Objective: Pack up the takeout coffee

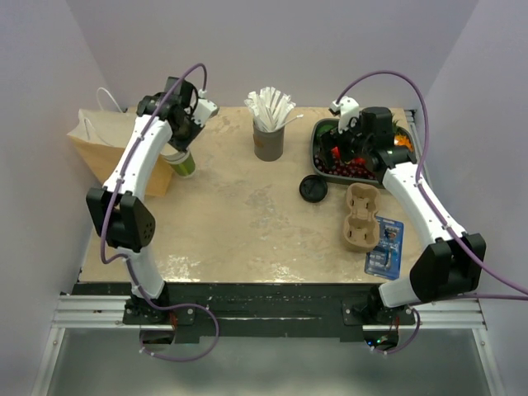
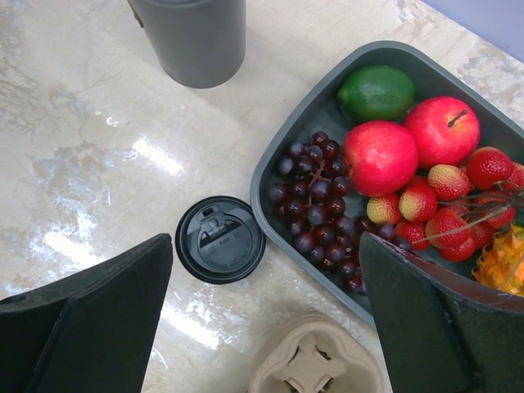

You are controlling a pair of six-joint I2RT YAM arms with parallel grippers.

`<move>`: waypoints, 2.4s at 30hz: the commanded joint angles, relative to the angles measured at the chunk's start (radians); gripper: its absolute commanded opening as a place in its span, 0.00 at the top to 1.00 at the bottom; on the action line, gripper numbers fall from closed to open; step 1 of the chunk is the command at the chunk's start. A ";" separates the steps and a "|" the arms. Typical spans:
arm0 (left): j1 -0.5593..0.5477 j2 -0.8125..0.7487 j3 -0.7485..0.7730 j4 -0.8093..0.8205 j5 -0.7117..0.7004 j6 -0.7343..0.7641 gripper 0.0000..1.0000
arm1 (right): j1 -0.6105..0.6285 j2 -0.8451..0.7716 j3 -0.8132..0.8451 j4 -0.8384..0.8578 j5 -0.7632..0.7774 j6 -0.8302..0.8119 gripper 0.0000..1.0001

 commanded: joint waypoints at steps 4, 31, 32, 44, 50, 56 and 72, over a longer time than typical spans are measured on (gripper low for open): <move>-0.009 -0.079 -0.079 0.049 -0.041 0.062 1.00 | 0.001 0.032 0.016 0.042 -0.038 0.022 0.02; -0.107 -0.116 -0.048 0.091 -0.089 0.166 1.00 | 0.067 0.071 0.108 0.083 -0.098 0.116 0.04; -0.145 -0.087 -0.019 0.068 -0.140 0.159 1.00 | 0.075 0.075 0.115 0.092 -0.103 0.127 0.04; -0.100 -0.150 -0.284 0.224 -0.134 0.091 1.00 | 0.345 0.322 0.350 0.227 -0.016 0.524 0.05; -0.108 -0.220 -0.310 0.350 -0.246 0.140 1.00 | 0.363 0.500 0.468 0.227 -0.027 0.711 0.05; -0.118 -0.242 -0.350 0.338 -0.252 0.129 1.00 | 0.411 0.634 0.557 0.278 -0.090 0.824 0.05; -0.083 -0.201 -0.273 0.260 -0.196 -0.001 1.00 | 0.491 0.881 0.655 0.583 -0.299 1.157 0.01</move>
